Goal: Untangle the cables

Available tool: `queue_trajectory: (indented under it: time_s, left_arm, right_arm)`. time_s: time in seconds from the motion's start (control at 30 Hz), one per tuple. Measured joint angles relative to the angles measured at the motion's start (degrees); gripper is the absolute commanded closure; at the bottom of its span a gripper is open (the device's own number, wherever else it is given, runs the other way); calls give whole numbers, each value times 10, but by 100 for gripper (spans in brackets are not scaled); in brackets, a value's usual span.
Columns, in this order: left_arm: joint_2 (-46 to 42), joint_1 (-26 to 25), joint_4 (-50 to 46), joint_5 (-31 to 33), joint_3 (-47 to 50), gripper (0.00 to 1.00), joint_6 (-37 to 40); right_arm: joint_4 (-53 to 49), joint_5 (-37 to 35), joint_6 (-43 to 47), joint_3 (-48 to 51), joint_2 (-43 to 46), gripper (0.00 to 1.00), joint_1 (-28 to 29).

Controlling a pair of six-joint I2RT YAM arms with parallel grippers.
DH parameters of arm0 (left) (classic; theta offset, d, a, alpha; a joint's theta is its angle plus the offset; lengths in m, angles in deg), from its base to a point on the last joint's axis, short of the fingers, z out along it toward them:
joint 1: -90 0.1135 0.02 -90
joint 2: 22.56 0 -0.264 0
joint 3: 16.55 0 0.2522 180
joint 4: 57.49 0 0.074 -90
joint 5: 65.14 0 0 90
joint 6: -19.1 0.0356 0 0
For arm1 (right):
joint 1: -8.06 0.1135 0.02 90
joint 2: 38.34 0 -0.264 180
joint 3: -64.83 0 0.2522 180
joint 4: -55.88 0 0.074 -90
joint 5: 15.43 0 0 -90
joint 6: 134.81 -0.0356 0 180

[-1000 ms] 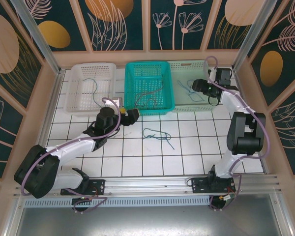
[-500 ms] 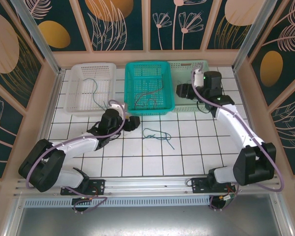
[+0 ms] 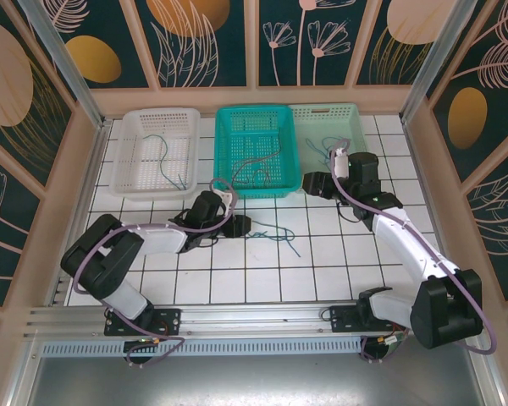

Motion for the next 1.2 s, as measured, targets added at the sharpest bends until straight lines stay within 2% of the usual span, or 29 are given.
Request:
queue_trajectory:
  time_s: [0.13,0.4,0.5,0.67,0.87,1.2]
  left_arm:
    - [22,-7,0,-14,-15,51,0]
    - [41,-9,5,-23,-25,74,2]
    - [44,-9,5,-24,-26,79,1]
    - [43,-9,12,-24,-26,100,1]
    - [21,-9,12,-18,-26,100,5]
    - [-96,-9,-17,19,-25,100,61]
  right_arm:
    - [6,0,-1,0,0,33,0]
    - [9,0,-1,0,0,32,0]
    - [9,-1,-1,0,0,31,0]
    - [9,-1,-1,0,0,31,0]
    - [9,-3,-1,0,0,31,0]
    - [35,30,-18,60,8,33,13]
